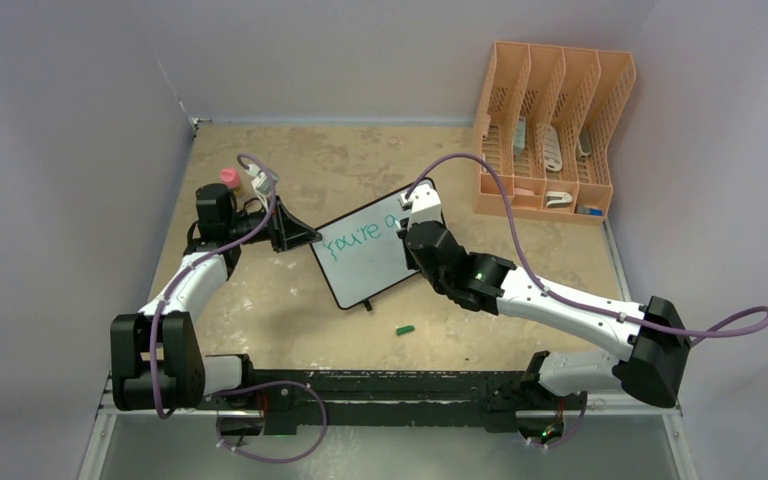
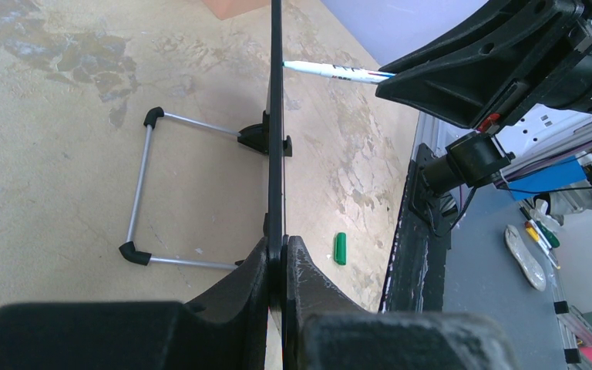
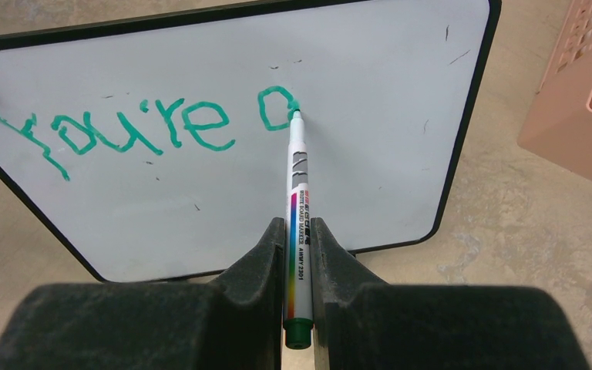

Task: Write a sentence on the whiteboard

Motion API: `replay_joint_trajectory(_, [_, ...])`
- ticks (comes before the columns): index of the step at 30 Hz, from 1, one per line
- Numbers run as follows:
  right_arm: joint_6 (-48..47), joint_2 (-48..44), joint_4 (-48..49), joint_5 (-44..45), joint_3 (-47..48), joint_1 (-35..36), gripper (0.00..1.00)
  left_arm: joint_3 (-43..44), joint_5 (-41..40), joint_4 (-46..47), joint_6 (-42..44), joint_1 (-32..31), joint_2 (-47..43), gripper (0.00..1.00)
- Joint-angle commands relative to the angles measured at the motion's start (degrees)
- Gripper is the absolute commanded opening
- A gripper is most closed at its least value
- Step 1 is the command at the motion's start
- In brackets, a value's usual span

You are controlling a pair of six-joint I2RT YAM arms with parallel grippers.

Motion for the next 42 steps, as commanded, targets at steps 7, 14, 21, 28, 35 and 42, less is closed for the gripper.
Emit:
replay_joint_trajectory(7, [1.5,-1.6,-1.0,0.0,0.0,-0.2,0.00,1.2,0.2,-0.6,2.5,-0.6,0.1,0.00])
replay_joint_trajectory(14, [1.8,-1.7,-1.6,0.7,-0.5,-0.2,0.00,1.2,0.2,-0.6,2.5,-0.6,0.1,0.00])
replay_joint_trajectory(21, [2.1,-1.7,-2.2,2.4,-0.6,-0.2,0.00,1.3,0.2,-0.6,2.5,-0.5,0.1,0.00])
replay_joint_trajectory(28, [2.6,-2.6,-1.8,3.6,-0.2,-0.2,0.00,1.2,0.2,-0.7,2.5,-0.6,0.0,0.00])
replay_joint_trajectory(35, [1.0,-4.7,-0.3,2.8,0.1,-0.2,0.00,1.2,0.0,-0.6,2.5,-0.5,0.0,0.00])
replay_joint_trajectory(42, [1.4,-6.4,-0.3,1.1,-0.2,1.2,0.00,1.2,-0.7,-0.6,2.1,-0.6,-0.4,0.00])
